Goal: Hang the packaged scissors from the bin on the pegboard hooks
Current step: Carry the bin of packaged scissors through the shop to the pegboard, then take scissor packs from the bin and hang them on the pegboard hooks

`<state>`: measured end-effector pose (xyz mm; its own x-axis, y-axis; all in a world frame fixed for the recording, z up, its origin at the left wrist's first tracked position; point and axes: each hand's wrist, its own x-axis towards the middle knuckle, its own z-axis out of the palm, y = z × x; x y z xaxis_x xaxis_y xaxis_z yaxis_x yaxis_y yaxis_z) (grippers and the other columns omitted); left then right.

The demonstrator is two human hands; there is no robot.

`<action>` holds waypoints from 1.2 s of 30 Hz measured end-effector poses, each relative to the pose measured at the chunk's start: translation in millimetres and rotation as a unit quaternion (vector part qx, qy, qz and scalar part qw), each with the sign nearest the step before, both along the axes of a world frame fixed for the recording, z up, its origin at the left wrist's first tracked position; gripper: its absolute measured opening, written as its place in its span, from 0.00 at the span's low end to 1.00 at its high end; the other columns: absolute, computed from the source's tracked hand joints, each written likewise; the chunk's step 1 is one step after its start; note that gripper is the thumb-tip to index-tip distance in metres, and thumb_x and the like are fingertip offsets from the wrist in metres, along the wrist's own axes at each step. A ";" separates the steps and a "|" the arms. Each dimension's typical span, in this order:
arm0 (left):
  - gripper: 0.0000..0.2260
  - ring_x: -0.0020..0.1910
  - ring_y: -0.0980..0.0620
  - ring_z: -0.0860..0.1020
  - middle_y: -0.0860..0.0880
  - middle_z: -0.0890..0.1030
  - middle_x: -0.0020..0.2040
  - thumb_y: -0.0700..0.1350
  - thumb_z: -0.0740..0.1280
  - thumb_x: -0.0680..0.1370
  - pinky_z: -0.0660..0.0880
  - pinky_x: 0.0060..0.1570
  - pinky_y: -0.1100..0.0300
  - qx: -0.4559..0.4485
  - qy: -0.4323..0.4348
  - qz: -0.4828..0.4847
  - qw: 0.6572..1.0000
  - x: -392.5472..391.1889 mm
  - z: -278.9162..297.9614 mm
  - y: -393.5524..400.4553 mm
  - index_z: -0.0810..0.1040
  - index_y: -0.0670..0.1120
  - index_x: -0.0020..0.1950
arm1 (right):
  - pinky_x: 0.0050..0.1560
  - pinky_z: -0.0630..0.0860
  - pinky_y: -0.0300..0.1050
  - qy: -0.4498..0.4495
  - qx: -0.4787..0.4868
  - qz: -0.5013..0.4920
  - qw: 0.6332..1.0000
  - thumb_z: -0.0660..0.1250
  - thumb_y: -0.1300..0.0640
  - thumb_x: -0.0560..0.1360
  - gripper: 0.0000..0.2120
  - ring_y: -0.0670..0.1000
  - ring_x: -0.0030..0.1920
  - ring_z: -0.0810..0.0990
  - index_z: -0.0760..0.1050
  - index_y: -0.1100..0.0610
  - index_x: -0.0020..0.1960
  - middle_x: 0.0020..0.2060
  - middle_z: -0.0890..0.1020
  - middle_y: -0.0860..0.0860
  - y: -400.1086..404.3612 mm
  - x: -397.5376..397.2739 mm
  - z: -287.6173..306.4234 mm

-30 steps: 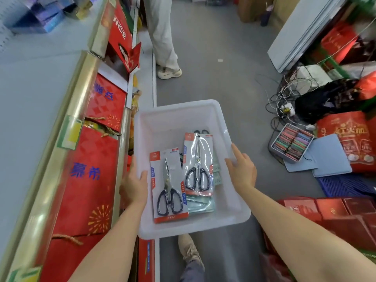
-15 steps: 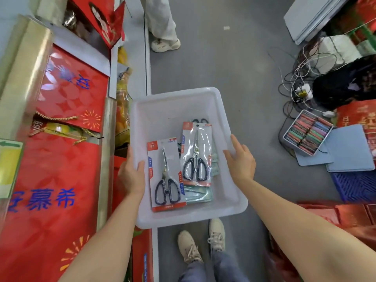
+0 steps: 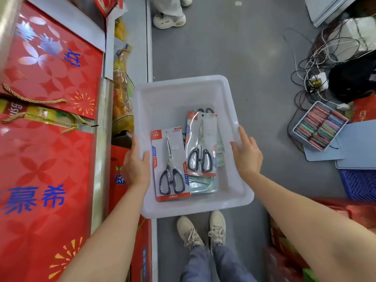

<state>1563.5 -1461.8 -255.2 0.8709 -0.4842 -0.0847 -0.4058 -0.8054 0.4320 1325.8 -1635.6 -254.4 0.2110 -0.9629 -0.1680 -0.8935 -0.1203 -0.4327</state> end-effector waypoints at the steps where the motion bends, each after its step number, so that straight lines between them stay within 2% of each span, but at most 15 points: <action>1: 0.31 0.50 0.36 0.77 0.38 0.78 0.54 0.48 0.68 0.78 0.74 0.47 0.46 0.023 -0.022 -0.008 0.999 -1.3 2.3 -1.6 0.59 0.54 0.79 | 0.43 0.74 0.51 0.027 -0.033 0.014 0.999 0.63 0.52 0.78 0.27 0.58 0.41 0.74 0.60 0.49 0.75 0.47 0.74 0.55 0.2 1.4 -0.7; 4: 0.32 0.55 0.39 0.73 0.39 0.74 0.60 0.49 0.70 0.75 0.73 0.52 0.48 0.013 -0.113 -0.085 0.990 -15.3 1.4 -6.5 0.64 0.46 0.77 | 0.56 0.69 0.56 0.050 -0.190 0.111 0.974 0.67 0.54 0.75 0.28 0.61 0.54 0.71 0.66 0.59 0.72 0.57 0.75 0.60 12.8 12.9 -6.3; 6: 0.31 0.60 0.42 0.73 0.41 0.72 0.66 0.47 0.70 0.76 0.77 0.55 0.51 0.006 -0.072 -0.152 0.986 -34.0 -10.9 -12.3 0.64 0.44 0.77 | 0.57 0.69 0.56 0.013 -0.213 0.190 0.958 0.68 0.56 0.74 0.26 0.62 0.57 0.71 0.69 0.61 0.70 0.58 0.76 0.60 26.4 28.4 -12.9; 7: 0.31 0.64 0.43 0.72 0.41 0.69 0.69 0.47 0.70 0.76 0.77 0.57 0.51 0.025 -0.009 -0.155 0.988 -42.7 -17.4 -16.3 0.62 0.44 0.77 | 0.57 0.70 0.56 0.001 -0.159 0.203 0.966 0.69 0.56 0.74 0.25 0.62 0.56 0.71 0.70 0.61 0.69 0.57 0.76 0.60 32.5 37.8 -16.3; 9: 0.34 0.73 0.44 0.65 0.42 0.59 0.77 0.49 0.68 0.78 0.73 0.65 0.51 0.082 0.115 -0.105 0.984 -55.2 -30.8 -23.4 0.56 0.42 0.79 | 0.58 0.71 0.55 -0.024 0.048 0.126 0.991 0.68 0.52 0.75 0.24 0.61 0.57 0.72 0.69 0.61 0.67 0.57 0.75 0.60 39.9 54.7 -24.0; 11: 0.36 0.77 0.44 0.58 0.42 0.53 0.79 0.52 0.67 0.79 0.67 0.71 0.49 0.135 0.137 -0.077 0.978 -60.4 -38.1 -27.5 0.53 0.39 0.79 | 0.61 0.69 0.53 -0.028 0.177 -0.006 0.984 0.68 0.48 0.75 0.25 0.62 0.61 0.70 0.69 0.63 0.65 0.61 0.73 0.61 39.2 66.9 -29.7; 15: 0.34 0.78 0.42 0.52 0.41 0.51 0.80 0.55 0.66 0.78 0.61 0.74 0.47 0.171 0.090 -0.083 0.978 -63.3 -35.9 -32.1 0.57 0.42 0.78 | 0.69 0.61 0.56 0.051 0.169 -0.056 0.983 0.66 0.41 0.74 0.36 0.63 0.67 0.62 0.61 0.60 0.73 0.67 0.66 0.61 33.5 78.8 -34.2; 17: 0.35 0.78 0.42 0.52 0.41 0.50 0.80 0.57 0.66 0.78 0.58 0.75 0.48 0.182 0.084 -0.082 0.976 -65.5 -34.5 -33.1 0.56 0.44 0.79 | 0.68 0.62 0.55 0.049 0.190 -0.077 0.978 0.68 0.41 0.73 0.37 0.63 0.66 0.64 0.60 0.60 0.73 0.66 0.67 0.61 27.5 81.9 -36.5; 22: 0.38 0.76 0.40 0.57 0.41 0.52 0.78 0.59 0.68 0.76 0.63 0.70 0.46 0.185 0.115 -0.050 0.975 -73.0 -31.2 -40.9 0.54 0.49 0.78 | 0.63 0.67 0.52 0.017 0.201 -0.123 0.972 0.72 0.50 0.70 0.30 0.62 0.60 0.70 0.66 0.59 0.67 0.61 0.71 0.60 18.2 86.7 -35.3; 24: 0.39 0.73 0.40 0.61 0.40 0.57 0.77 0.59 0.71 0.74 0.66 0.67 0.45 0.185 0.119 -0.028 0.975 -71.3 -29.8 -44.4 0.55 0.48 0.77 | 0.53 0.72 0.49 -0.038 0.192 -0.142 0.970 0.71 0.56 0.71 0.24 0.60 0.52 0.74 0.68 0.59 0.64 0.58 0.70 0.59 17.5 87.4 -28.7; 26: 0.41 0.70 0.40 0.66 0.40 0.63 0.74 0.59 0.73 0.71 0.68 0.64 0.46 0.173 0.123 -0.002 0.977 -66.8 -29.3 -45.3 0.57 0.46 0.75 | 0.44 0.70 0.46 -0.096 0.177 -0.141 0.969 0.70 0.58 0.73 0.21 0.56 0.44 0.73 0.68 0.58 0.63 0.55 0.70 0.56 16.1 86.3 -19.3; 29: 0.41 0.68 0.41 0.68 0.40 0.69 0.71 0.54 0.75 0.72 0.67 0.65 0.47 0.117 0.117 0.025 0.986 -62.8 -26.9 -43.6 0.57 0.43 0.76 | 0.44 0.71 0.45 -0.137 0.173 -0.116 0.968 0.70 0.57 0.73 0.17 0.52 0.45 0.75 0.71 0.54 0.59 0.48 0.75 0.48 11.9 78.7 -9.8; 32: 0.31 0.67 0.43 0.71 0.43 0.72 0.69 0.44 0.73 0.75 0.71 0.63 0.48 0.028 0.154 0.083 0.984 -60.2 -25.0 -41.6 0.63 0.45 0.75 | 0.49 0.78 0.50 -0.185 0.205 -0.120 0.954 0.70 0.57 0.71 0.21 0.53 0.49 0.80 0.71 0.46 0.63 0.45 0.79 0.43 10.0 69.2 -2.5; 34: 0.17 0.51 0.50 0.79 0.47 0.80 0.57 0.39 0.68 0.77 0.77 0.46 0.56 -0.028 0.202 0.107 0.973 -57.2 -23.2 -38.5 0.74 0.47 0.65 | 0.52 0.78 0.47 -0.231 0.222 -0.116 0.940 0.70 0.60 0.70 0.29 0.49 0.50 0.81 0.69 0.40 0.67 0.47 0.81 0.40 11.0 60.6 0.9; 36: 0.09 0.40 0.55 0.77 0.51 0.80 0.45 0.38 0.65 0.79 0.71 0.34 0.63 -0.085 0.248 0.116 0.958 -55.3 -18.6 -34.4 0.78 0.46 0.58 | 0.54 0.74 0.39 -0.275 0.242 -0.115 0.923 0.70 0.63 0.72 0.33 0.45 0.54 0.77 0.66 0.40 0.71 0.53 0.79 0.38 12.7 52.8 8.5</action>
